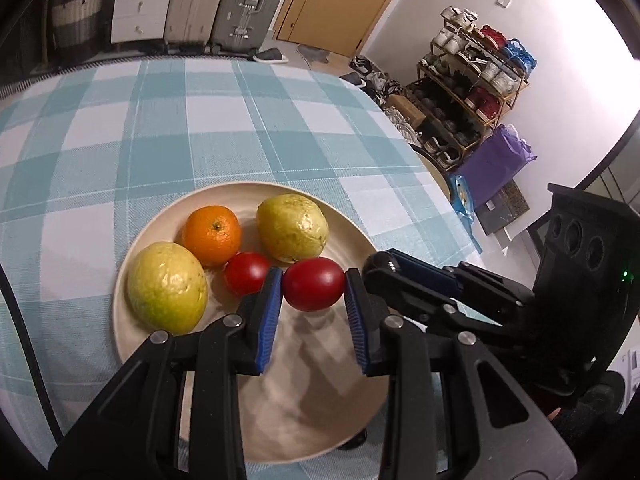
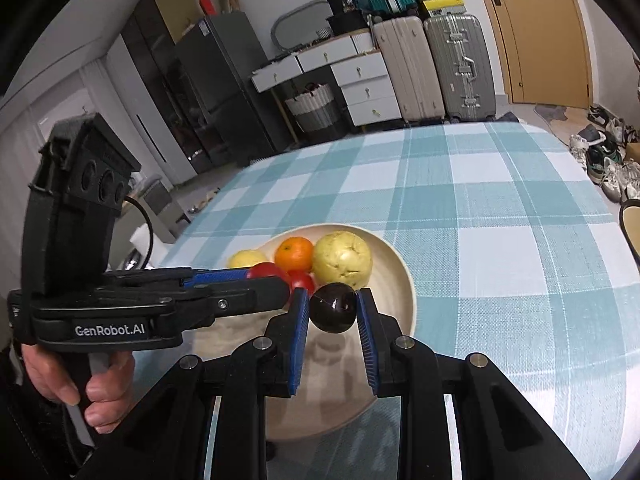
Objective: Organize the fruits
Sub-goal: 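Carry the tomato with the left tool onto the plate while the right tool drops the plum there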
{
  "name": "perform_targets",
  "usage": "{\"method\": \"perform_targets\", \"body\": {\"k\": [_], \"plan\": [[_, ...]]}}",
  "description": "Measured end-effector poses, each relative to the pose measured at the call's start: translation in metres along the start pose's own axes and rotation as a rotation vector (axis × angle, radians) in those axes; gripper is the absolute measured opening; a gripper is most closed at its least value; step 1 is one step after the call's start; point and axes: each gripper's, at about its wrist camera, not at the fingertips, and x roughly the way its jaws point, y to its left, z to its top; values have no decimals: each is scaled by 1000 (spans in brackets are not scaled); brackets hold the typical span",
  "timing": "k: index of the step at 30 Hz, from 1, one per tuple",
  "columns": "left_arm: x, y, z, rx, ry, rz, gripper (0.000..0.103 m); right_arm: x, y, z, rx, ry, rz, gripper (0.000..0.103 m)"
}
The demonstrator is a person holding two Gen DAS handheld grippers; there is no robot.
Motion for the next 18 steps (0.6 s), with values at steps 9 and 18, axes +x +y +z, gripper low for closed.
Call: {"method": "perform_targets", "body": {"k": [9,18], "plan": [[20,12,9,-36,21,-21,28,18,-11,7,-10,16,-15,25],[9,15,10,-61,-5,-15,29,15,-15,8,4,-13,-9,49]]}}
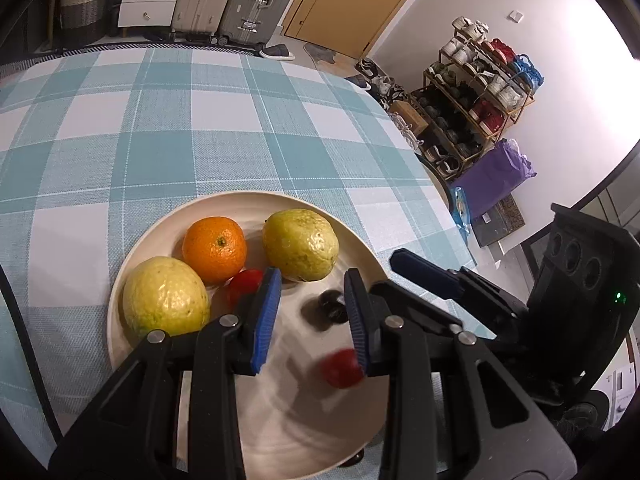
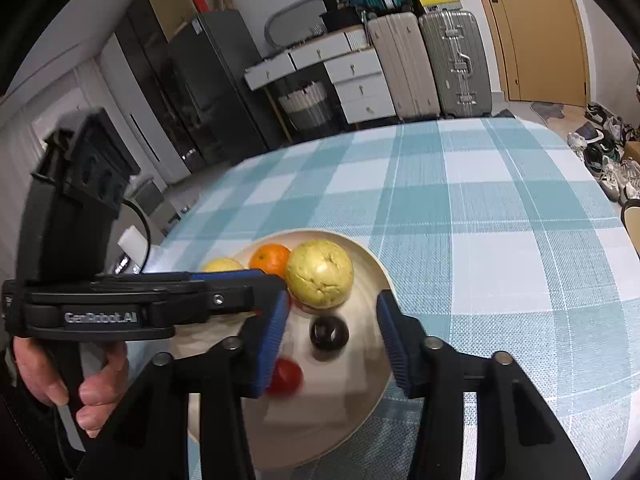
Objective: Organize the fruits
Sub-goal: 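Carry the tomato with the left tool onto the plate while the right tool drops the plum there, then open both tools and move them back toward the loose fruit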
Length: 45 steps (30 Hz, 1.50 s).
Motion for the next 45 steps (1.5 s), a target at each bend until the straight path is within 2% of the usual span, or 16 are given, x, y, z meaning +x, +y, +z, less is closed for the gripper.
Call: {"method": "perform_targets", "body": {"k": [4,8,11,13,17,22,23,27,30,36,38,42,45], "plan": [[-14,-6,-5,6,-19,12,29,-17,3,0,9,-42,-5,52],[-34,-14,-16,24,-43,29,29,-37,4,-4,34,-78,-9,64],[-50,-21,-27,43,-61,51,30,-54,7,-9,38,-105,-23,65],[-59,-25,-36,52,-74,68,37,-65,9,-13,40,-118,-25,66],[-79,-33,-52,66,-109,105,38,-81,15,-23,29,-147,-40,76],[-102,-44,-72,97,-159,162,58,-92,21,-34,32,-151,-64,81],[-106,-46,-75,100,-167,172,59,-95,22,-35,34,-154,-66,85],[-118,-51,-91,105,-170,178,64,-106,29,-40,27,-180,-74,92],[-124,-54,-102,114,-177,210,81,-114,35,-45,16,-194,-69,97],[-134,-52,-121,106,-182,234,83,-125,44,-54,7,-209,-54,101],[-135,-51,-128,100,-177,244,86,-127,46,-58,22,-207,-31,103],[-137,-51,-144,105,-183,284,101,-130,53,-63,16,-200,-16,103],[-139,-50,-152,107,-193,291,101,-134,60,-69,1,-199,-26,103]]}}
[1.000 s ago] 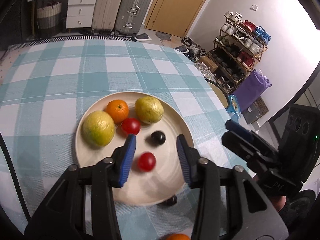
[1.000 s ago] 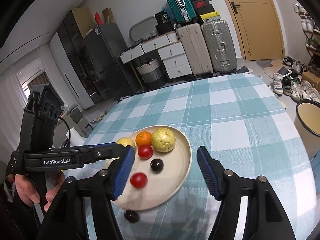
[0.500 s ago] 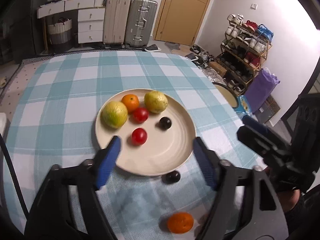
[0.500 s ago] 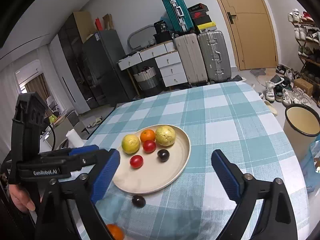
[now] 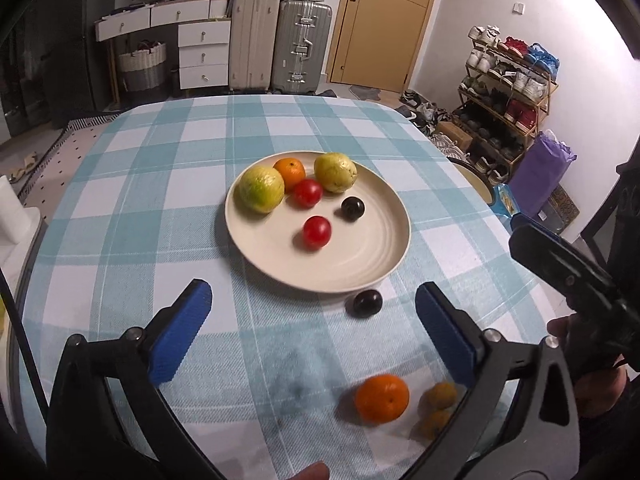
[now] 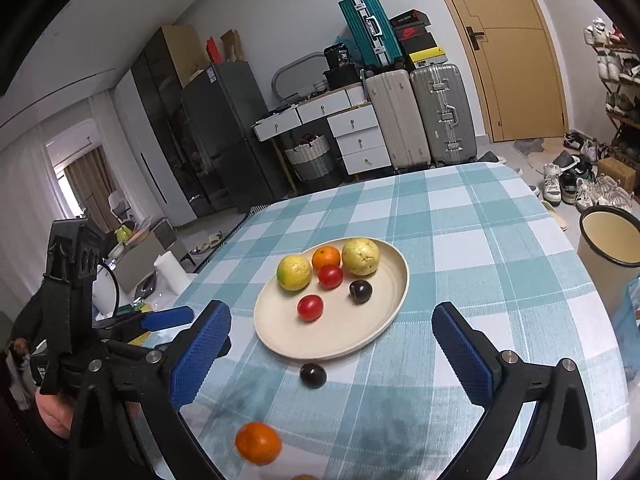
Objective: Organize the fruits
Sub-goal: 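Open both tools and move them back toward the loose fruit, then grasp the mandarin orange with the left tool while the right tool grasps the second plum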
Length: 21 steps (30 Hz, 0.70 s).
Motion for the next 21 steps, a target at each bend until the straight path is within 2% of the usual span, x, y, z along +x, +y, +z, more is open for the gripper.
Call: {"method": "perform_targets", "body": {"k": [6,12,21], "plan": [[-1,1,-19,-5,37,-29,102,-6,8,-12,-23,14,-13,103],[10,-3,-42,15,112,-75,102,-12,11,-24,-34,33,-22,103],[17,-14,-62,48,151,-100,102,-15,9,-40,-28,62,-41,103]]}}
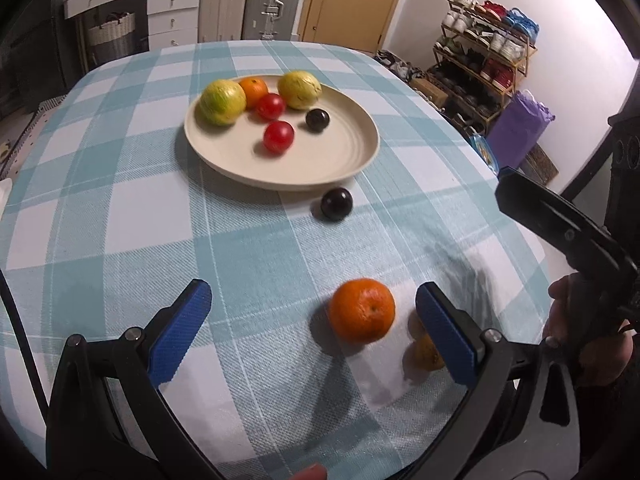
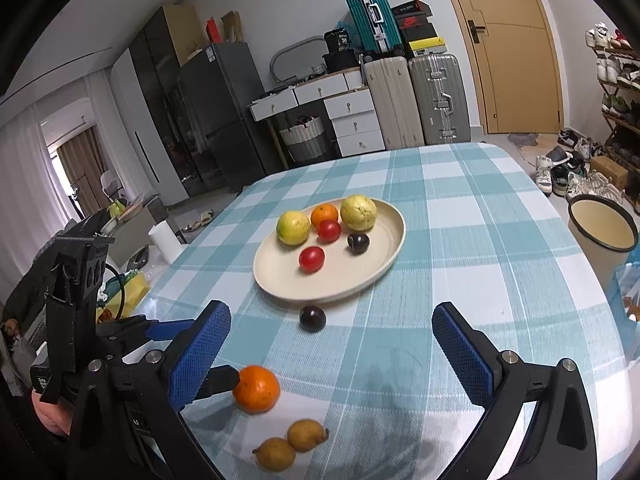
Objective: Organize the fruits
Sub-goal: 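Grasp the mandarin orange with the left tool while the right tool grasps the second plum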
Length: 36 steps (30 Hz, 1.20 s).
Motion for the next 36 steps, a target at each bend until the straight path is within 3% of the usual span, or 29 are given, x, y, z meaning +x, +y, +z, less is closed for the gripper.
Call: {"method": "perform_targets", "body": {"k": [11,14,19,24,27,36], "plan": [[13,-6,-6,32,27,4,100,-1,-2,-12,9,24,-6,103],[14,-7,-7,43,31,-24,89,1,-4,-14,15,32,-6,103],[16,-7,-7,43,39,-74,58,1,-6,-17,20,38,-7,103],[16,-11,-7,54,40,-134,35,1,-7,-17,22,39,-5,103],[16,-13,-8,65,38,-135,34,1,-8,-18,26,44,-3,103],[7,11,-4,-25,32,-172,34,11,-8,-18,47,82,39,103]]}}
